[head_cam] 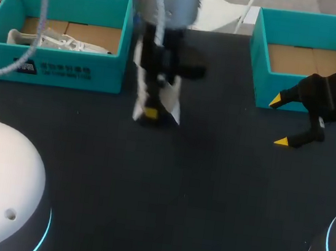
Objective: Take the shoe out of the shoebox, open the shoe tongue, remove and reinsert the insole, then place the shoe into the shoebox
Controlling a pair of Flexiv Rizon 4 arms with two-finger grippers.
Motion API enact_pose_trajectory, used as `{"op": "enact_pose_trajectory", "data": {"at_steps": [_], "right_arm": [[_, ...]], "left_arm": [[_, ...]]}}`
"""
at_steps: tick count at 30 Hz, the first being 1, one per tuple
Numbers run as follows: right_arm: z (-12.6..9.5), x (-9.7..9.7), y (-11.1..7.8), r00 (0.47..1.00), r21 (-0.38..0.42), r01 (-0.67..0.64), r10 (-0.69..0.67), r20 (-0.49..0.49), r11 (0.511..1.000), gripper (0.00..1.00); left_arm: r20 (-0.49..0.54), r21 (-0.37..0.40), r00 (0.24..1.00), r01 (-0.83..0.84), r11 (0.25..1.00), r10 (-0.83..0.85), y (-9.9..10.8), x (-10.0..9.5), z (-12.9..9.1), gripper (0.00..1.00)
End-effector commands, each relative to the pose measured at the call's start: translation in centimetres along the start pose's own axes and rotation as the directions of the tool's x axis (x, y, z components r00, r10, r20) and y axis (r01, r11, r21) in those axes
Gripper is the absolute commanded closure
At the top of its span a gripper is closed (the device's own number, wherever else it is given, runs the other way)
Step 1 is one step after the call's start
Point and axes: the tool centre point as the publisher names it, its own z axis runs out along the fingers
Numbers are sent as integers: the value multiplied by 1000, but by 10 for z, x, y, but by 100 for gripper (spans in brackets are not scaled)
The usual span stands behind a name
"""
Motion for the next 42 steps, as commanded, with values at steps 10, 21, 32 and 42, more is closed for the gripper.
{"op": "enact_pose_trajectory", "data": {"at_steps": [10,21,32,42], "right_arm": [[1,-1,0,1000,3,0,0,-1,1000,0],[1,-1,0,1000,3,0,0,-1,1000,0],[1,-1,0,1000,3,0,0,-1,1000,0],[1,-1,0,1000,3,0,0,-1,1000,0]], "left_arm": [[-44,76,994,-99,992,102,190,-52,-42,100],[-32,68,993,-109,992,111,323,-86,-52,100],[-15,4,993,-116,993,116,416,-101,-55,100],[-15,4,993,-116,993,116,416,-101,-55,100]]}}
